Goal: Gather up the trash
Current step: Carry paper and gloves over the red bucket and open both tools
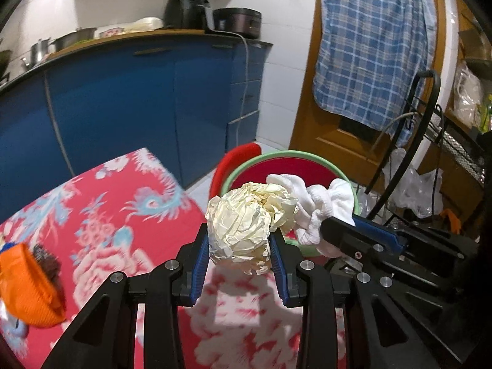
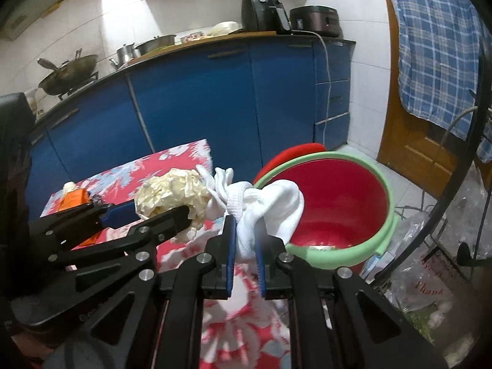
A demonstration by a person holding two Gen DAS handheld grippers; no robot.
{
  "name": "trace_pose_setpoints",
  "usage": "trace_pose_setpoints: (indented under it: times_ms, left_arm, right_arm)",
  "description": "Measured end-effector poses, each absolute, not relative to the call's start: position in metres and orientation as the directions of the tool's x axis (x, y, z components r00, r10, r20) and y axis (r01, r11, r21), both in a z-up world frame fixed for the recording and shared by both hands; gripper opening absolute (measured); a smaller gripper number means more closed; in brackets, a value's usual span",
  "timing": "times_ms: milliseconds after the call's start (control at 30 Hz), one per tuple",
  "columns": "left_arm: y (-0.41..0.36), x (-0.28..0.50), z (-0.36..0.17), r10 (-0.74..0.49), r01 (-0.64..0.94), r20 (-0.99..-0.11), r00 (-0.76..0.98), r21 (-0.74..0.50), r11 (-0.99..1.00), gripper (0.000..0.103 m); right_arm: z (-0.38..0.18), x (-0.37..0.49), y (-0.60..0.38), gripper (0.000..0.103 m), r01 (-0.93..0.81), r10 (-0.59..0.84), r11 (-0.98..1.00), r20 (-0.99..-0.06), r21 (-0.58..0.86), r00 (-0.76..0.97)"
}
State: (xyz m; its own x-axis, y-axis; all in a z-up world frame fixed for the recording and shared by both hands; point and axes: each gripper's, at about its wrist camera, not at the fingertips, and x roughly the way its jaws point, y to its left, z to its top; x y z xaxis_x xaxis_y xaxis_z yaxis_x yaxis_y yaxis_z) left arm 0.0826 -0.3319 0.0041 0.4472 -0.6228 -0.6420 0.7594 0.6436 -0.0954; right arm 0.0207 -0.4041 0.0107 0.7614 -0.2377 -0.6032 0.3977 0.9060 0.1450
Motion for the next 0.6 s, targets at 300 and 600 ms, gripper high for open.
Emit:
trace_pose_setpoints:
  times_ms: [300,600]
  left_arm:
    - [-0.387,0.099,-0.008,-0.620,0.789,-0.668,0.411,-0.079,0.609,0.037]
    - [-0.442,0.123,-0.015,-0.622,0.812,-0.674,0.398,-0.055,0.580,0.037]
  right_arm:
    - [-0.001,0.032,-0.456,0.014,0.439,-0.261,0.883,-0.607,0.163,0.751]
    - [-0.015,0.053,-0.504,0.014,0.476,-0.287,0.864,-0.616,0.164,0.733]
